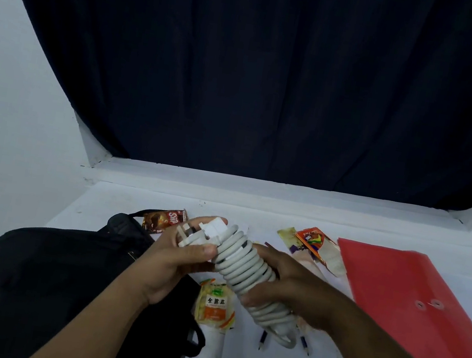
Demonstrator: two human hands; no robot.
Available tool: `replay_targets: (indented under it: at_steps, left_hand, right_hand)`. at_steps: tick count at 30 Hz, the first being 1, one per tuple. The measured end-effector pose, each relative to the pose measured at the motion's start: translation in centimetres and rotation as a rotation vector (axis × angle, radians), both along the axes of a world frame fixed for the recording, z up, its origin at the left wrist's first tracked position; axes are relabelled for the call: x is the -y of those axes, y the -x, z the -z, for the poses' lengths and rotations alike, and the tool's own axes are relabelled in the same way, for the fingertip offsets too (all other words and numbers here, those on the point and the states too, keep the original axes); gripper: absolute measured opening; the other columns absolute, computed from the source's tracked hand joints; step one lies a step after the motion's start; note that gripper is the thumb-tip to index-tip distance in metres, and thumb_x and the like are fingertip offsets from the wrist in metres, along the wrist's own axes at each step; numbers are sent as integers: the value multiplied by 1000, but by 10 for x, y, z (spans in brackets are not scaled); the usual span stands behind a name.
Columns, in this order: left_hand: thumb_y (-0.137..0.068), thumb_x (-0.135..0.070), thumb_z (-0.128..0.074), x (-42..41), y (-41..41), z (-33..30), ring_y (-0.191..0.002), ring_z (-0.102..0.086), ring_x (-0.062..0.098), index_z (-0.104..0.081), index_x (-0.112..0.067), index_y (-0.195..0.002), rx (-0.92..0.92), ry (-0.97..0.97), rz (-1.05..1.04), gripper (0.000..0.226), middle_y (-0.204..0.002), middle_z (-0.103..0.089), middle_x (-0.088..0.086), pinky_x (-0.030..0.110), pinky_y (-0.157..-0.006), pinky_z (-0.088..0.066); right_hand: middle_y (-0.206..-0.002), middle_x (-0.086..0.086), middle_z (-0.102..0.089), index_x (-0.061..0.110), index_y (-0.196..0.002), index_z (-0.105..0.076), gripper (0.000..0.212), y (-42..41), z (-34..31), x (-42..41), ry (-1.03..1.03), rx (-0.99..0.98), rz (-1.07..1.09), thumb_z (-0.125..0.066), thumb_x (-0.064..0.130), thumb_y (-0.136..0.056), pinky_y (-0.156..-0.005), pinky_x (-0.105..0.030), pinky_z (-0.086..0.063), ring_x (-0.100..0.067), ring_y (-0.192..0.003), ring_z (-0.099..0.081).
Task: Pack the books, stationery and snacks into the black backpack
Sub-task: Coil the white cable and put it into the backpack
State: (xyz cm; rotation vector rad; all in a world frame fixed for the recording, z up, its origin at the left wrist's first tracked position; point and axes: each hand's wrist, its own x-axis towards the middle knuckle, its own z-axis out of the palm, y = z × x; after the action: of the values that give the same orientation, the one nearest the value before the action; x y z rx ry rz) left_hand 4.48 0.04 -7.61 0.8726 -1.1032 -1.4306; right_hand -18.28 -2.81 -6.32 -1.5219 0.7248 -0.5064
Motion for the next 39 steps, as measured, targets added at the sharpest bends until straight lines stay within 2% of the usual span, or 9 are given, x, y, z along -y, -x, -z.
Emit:
replay_targets:
  at_steps: [5, 10, 12, 17, 24, 27, 32, 36, 39]
  left_hand:
    - [-43, -24, -102, -18, 19, 21, -100, -71, 28, -77, -16, -109, -46, 33, -103, 71, -108, -74, 17, 33, -79, -59]
    - [-60, -12, -96, -28, 47, 40, -78, -67, 1, -69, -48, -96, 575, 398, -476, 58, -88, -72, -16, 16, -71, -55]
    - [-60, -24, -95, -26, 50, 54, -89, -63, -3, -65, -41, -105, 776, 568, -610, 57, -99, -67, -25, 12, -76, -50]
    - [-68, -32, -88, -25, 54, 90, -115, -54, 12, -60, -17, -126, 1023, 797, -583, 66, -124, -62, -1, 19, -93, -46]
    - [-60, -58, -86, -28, 53, 92, -127, -54, 9, -64, -18, -131, 929, 698, -417, 84, -132, -58, -2, 24, -101, -49]
    - [-53, -37, -96, -40, 56, 84, -115, -64, 9, -51, -48, -125, 784, 482, -398, 87, -121, -68, -12, 25, -91, -54]
    - [-62, 8, -87, -38, 61, 68, -104, -72, 27, -41, -16, -119, 177, 196, -378, 77, -100, -75, 18, 31, -89, -57]
    - [-74, -36, -83, -23, 42, 63, -106, -67, 20, -53, -23, -115, 282, 121, -685, 53, -113, -69, 6, 28, -83, -54]
    - [-71, -56, -83, -22, 36, 65, -108, -69, 24, -52, -27, -132, 187, -257, -509, 74, -126, -64, 8, 36, -78, -57]
  right_hand:
    - [-123, 1, -69, 36, -129, -61, 56, 6, 36, -15, -63, -6, 54, -83, 28, -78, -91, -36, -56, -18, -111, -67]
    - [-124, 4, -57, 36, -126, -52, 65, -6, 57, -29, -204, -116, 621, -80, 58, -72, -78, -41, -60, -15, -108, -60]
    - [-114, -9, -65, 25, -117, -61, 51, -12, 54, -32, -491, -34, 608, -67, 62, -82, -78, -48, -61, -29, -97, -66]
    - [-108, -7, -76, 25, -115, -72, 97, -18, 45, -19, -623, -78, 383, -53, 96, -51, -95, -45, -52, -27, -107, -69]
    - [-103, -9, -76, 22, -111, -73, 73, -21, 51, -17, -607, -48, 464, -72, 78, -64, -75, -43, -60, -29, -92, -74]
    - [-93, -7, -77, 18, -106, -73, 51, -17, 57, -15, -421, -29, 542, -73, 61, -78, -78, -38, -58, -22, -80, -74]
    - [-76, -5, -69, 12, -109, -62, 43, -5, 58, -17, -271, -66, 567, -69, 48, -85, -50, -24, -46, -13, -54, -64]
    - [-77, -3, -66, 17, -102, -63, 33, 11, 61, -19, -158, -39, 514, -73, 39, -80, -51, -25, -45, -14, -59, -61]
    - [-91, 2, -69, 21, -100, -64, 38, 19, 65, -22, -74, -23, 409, -72, 42, -69, -62, -26, -51, -11, -78, -66]
